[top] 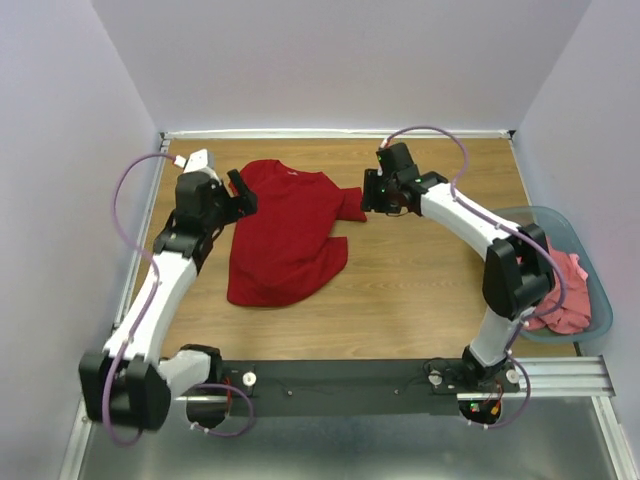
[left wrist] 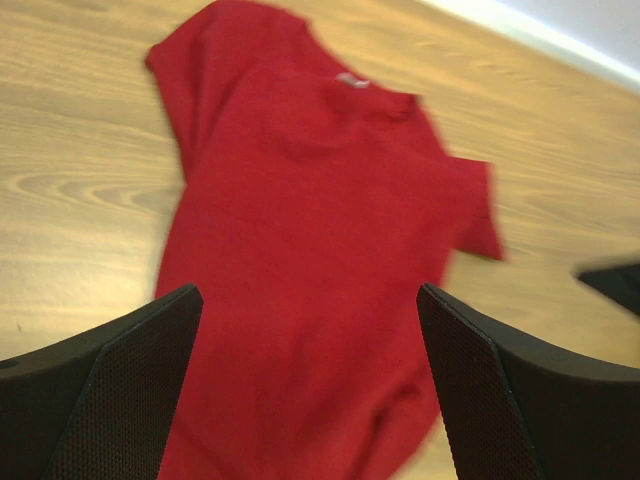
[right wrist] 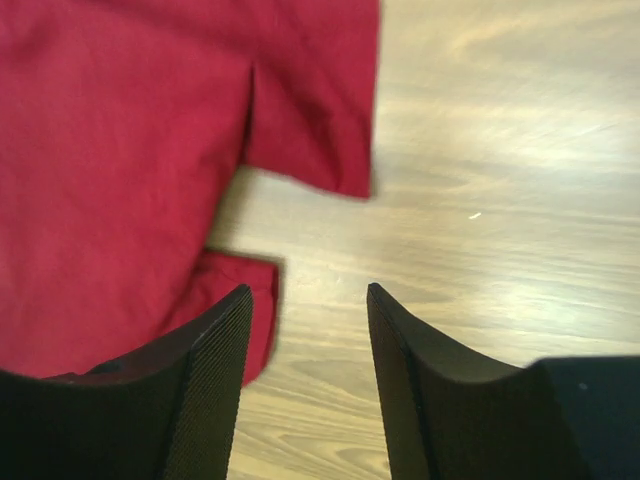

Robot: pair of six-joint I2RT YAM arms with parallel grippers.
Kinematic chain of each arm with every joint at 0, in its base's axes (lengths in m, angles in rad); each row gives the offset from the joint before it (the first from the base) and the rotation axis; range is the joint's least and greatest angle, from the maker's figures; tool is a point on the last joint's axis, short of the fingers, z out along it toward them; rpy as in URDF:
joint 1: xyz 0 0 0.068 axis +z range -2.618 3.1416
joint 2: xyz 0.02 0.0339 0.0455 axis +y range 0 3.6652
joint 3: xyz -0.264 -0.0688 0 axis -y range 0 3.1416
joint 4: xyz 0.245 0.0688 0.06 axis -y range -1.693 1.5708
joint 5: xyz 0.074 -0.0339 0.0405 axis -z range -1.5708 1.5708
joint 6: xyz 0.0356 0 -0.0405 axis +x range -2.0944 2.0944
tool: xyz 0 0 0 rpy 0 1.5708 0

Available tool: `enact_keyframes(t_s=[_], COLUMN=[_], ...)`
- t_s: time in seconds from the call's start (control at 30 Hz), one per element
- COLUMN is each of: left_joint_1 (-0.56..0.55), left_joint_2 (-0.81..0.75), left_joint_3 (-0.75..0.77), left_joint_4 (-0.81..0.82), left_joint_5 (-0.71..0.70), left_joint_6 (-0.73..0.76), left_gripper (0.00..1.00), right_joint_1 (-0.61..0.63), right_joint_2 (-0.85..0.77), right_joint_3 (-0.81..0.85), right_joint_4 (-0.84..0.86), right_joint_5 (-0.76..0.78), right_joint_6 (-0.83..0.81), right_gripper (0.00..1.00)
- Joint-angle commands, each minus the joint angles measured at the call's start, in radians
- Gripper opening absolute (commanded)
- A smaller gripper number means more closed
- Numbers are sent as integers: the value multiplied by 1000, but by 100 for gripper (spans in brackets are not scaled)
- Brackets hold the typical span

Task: Fold and stack the t-shirts
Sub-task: Move the tshirt to the center of the board, then flatten the tshirt out

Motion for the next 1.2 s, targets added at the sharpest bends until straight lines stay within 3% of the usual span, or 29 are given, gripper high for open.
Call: enact_keyframes(t_s=[0.0,0.13,0.27,0.47,0.73,1.0,1.07,1.17], left_joint_1=[54,100,111,113,105,45,33,16], left_joint_2=[201,448,713,925,1074,1129,1129,1146], left_joint_3=[37,175,381,566,646,638,631,637], left_joint_4=[193,272,252,220,213,175,172,154], left_joint_5=[-92,-66,-34,-119,-202,-310,-330,-390], left_joint_6=[49,129,204,309,350,385,386,401], left_gripper=[97,97,97,97,91,86,79,77], right_joint_1=[31,127,215,285,319,354,357,356], right_joint_2=[38,31,45,100,174,245,254,254], right_joint_3=[-62,-129,-201,-189,-138,-83,-72,-82], right_joint_4=[71,83,106,108,97,51,16,-9], right_joint_5=[-131,-148,-150,-83,-56,86,117,163], right_joint_6=[-34,-57,-9,30,40,40,35,34], right_gripper=[59,66,69,69,69,69,68,68])
